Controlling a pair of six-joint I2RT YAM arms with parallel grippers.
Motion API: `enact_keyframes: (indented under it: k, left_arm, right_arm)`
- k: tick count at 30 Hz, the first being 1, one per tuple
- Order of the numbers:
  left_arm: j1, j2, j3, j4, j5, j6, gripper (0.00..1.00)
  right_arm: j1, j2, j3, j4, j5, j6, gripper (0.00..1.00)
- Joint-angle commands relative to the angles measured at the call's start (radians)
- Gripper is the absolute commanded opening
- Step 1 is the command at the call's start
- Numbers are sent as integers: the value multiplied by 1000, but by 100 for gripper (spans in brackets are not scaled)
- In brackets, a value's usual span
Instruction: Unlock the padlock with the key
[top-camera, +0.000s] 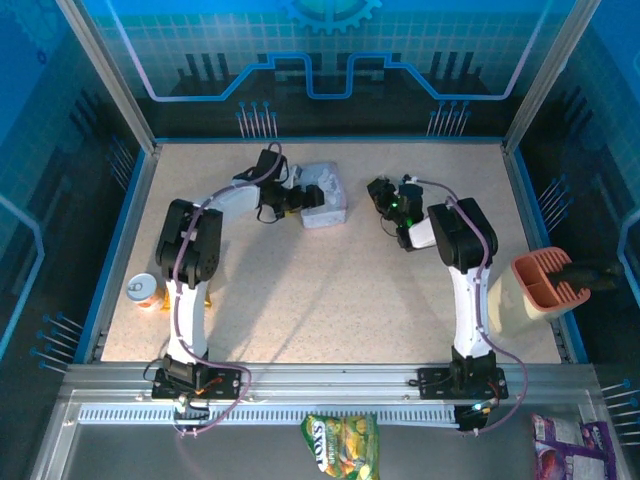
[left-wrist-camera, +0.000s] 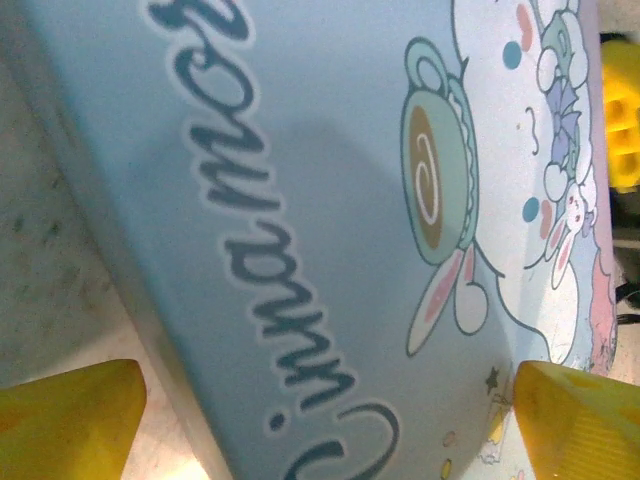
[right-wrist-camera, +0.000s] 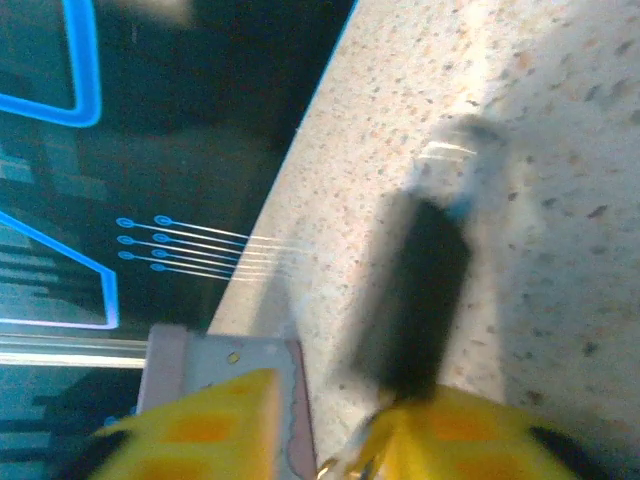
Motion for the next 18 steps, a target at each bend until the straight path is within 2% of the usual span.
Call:
enact_keyframes:
  k: [1, 2, 4, 7, 11, 13, 15, 17, 18]
  left_arm:
    - [16, -92, -136, 92, -24, -21, 99]
    - [14, -148, -179, 131, -55, -6, 99]
    - [10, -255, -281, 233, -140, 12, 99]
    - [-9, -443, -518, 508, -285, 115, 99]
    - [-32, -686, -878, 888, -486, 305, 99]
    - [-32, -797, -962, 881, -603, 338, 99]
    - [-30, -870, -977, 753, -733, 364, 99]
    - [-29, -899, -987, 652, -847, 399, 99]
    - [-23, -902, -1017, 678, -893, 408, 99]
  right_arm:
    - [29, -149, -74, -282, -65, -209, 72]
    - [51, -220, -94, -380, -51, -298, 84]
    - [101, -361, -137, -581, 61, -446, 100]
    - [176, -543, -221, -650, 241, -657, 100]
    - [205, -748, -354, -679, 369, -883, 100]
    - [201, -846, -429, -661, 416, -967, 100]
    - [195, -917, -500, -612, 460, -1054, 100]
    - [164, -982, -558, -609, 530, -988, 100]
    - [123, -1021, -592, -605, 499, -942, 100]
